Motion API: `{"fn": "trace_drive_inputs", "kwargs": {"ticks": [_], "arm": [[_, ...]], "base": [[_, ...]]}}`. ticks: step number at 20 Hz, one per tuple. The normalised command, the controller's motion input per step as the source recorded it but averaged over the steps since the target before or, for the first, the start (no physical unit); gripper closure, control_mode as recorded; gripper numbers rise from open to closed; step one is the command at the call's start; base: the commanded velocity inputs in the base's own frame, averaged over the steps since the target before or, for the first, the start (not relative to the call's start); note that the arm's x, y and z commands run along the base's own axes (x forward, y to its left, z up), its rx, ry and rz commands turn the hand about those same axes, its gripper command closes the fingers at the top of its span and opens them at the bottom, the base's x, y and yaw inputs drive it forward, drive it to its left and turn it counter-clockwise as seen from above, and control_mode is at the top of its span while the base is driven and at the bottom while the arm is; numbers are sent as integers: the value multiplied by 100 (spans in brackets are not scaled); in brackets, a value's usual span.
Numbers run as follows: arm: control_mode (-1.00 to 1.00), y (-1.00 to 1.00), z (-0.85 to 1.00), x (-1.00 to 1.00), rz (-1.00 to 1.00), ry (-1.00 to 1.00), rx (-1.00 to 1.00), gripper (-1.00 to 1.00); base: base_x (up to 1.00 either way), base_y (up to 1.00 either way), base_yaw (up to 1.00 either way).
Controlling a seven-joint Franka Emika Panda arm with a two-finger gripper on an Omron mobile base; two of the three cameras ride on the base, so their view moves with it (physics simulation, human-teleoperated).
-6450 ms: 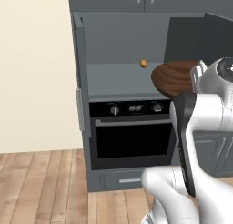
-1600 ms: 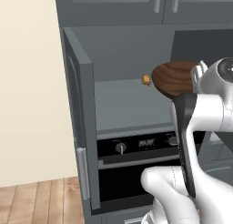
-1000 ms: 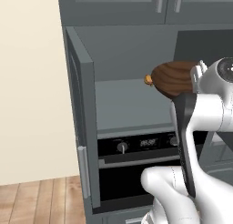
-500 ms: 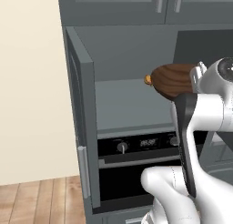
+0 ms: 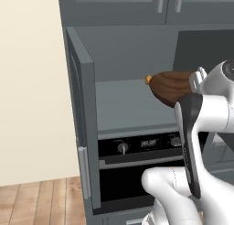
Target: Pick the mug and place it in the sink. Pick the bowl and place it in the open cabinet and then close the cabinet.
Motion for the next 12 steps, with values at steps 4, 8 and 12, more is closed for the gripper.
{"fn": "trace_drive_inputs", "kwargs": {"ticks": [4,8,12], "arm": [[-100,0,-23,6,10,0,2,100],[-100,0,-22,35,5,1,0,100],[-100,13,-9,49,1,1,0,100]], "base": [[0,0,0],[0,0,0],[0,0,0]]}}
